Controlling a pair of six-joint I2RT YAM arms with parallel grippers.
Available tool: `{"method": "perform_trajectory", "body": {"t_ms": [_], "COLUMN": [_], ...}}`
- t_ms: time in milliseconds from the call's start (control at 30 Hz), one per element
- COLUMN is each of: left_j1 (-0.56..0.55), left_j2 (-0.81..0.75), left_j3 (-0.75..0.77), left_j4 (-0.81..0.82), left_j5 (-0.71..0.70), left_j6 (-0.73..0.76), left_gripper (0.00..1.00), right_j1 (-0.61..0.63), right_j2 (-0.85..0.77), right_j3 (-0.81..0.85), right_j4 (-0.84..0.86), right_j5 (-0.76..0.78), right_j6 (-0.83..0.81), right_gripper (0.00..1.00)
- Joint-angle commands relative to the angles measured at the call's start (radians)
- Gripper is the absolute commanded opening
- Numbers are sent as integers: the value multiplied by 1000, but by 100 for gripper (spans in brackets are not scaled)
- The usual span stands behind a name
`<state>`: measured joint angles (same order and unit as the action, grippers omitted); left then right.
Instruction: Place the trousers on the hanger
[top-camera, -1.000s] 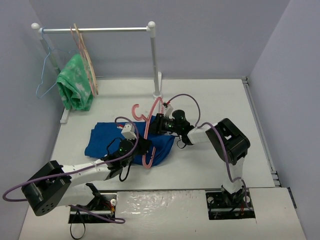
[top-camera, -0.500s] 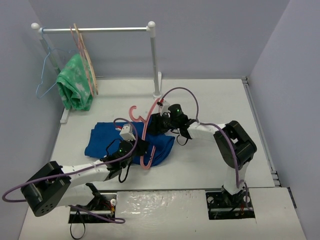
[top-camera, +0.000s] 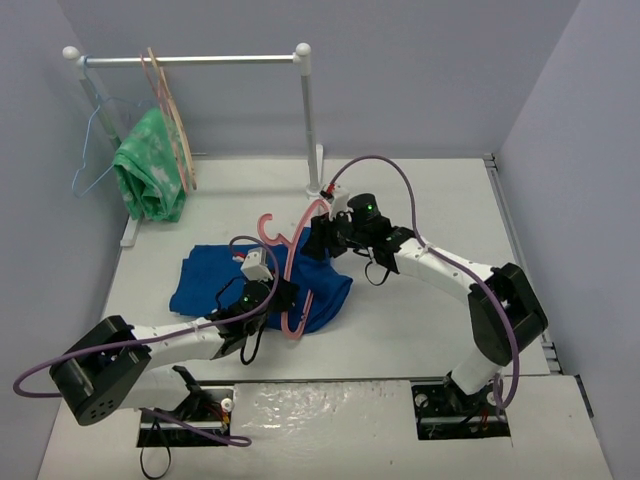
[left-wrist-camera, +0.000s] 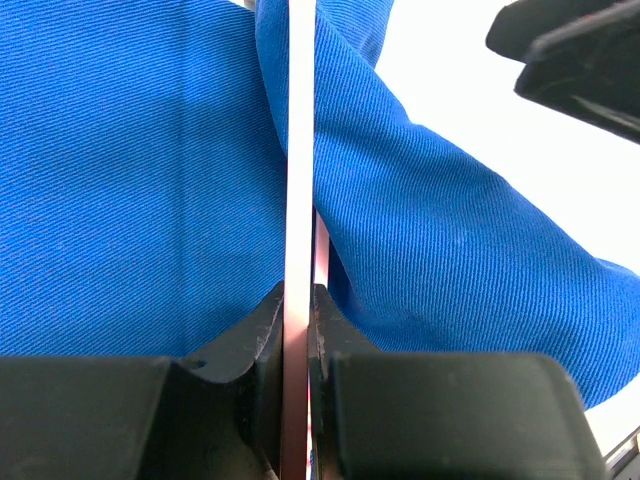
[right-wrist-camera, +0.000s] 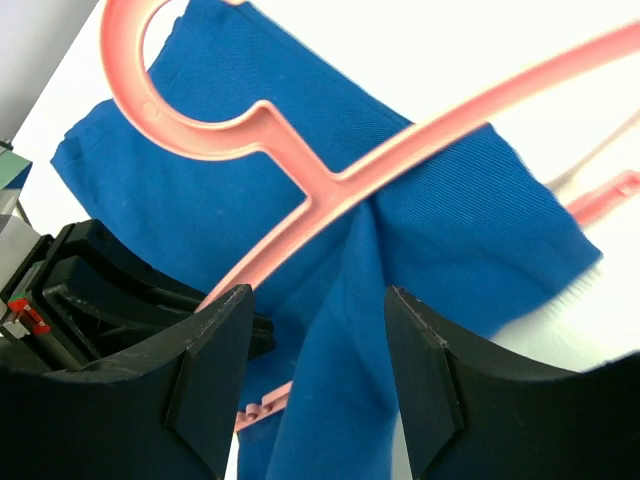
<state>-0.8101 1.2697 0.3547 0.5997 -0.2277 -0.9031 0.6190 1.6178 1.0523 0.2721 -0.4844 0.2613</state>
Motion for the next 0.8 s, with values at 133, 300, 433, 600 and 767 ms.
{"method": "perform_trajectory", "body": {"t_ms": [133,300,433,600,767], "left_j1": [6,11,11,11,11], "left_j2": [1,13,-4,-30,-39], "left_j3": [53,56,56,56,58], "left_j4": [45,57,47,28,7], "left_j5": [-10,2,2,-4,0], "left_j6": [-17,-20,-20,-20,-24], "left_gripper": [0,0,0,0,0], "right_j1": [-113,-109,-99,-81,-73], "right_j2": [-173,-198,-245,-289,-280], "right_j3": [-157,-242,-310,-342,-348], "right_j4": [-8,-1,49,123,194], "right_j5": [18,-68,-131,-208,-258], "right_j6": [91,141,193,260,293], "right_gripper": [52,52,51,48,43]}}
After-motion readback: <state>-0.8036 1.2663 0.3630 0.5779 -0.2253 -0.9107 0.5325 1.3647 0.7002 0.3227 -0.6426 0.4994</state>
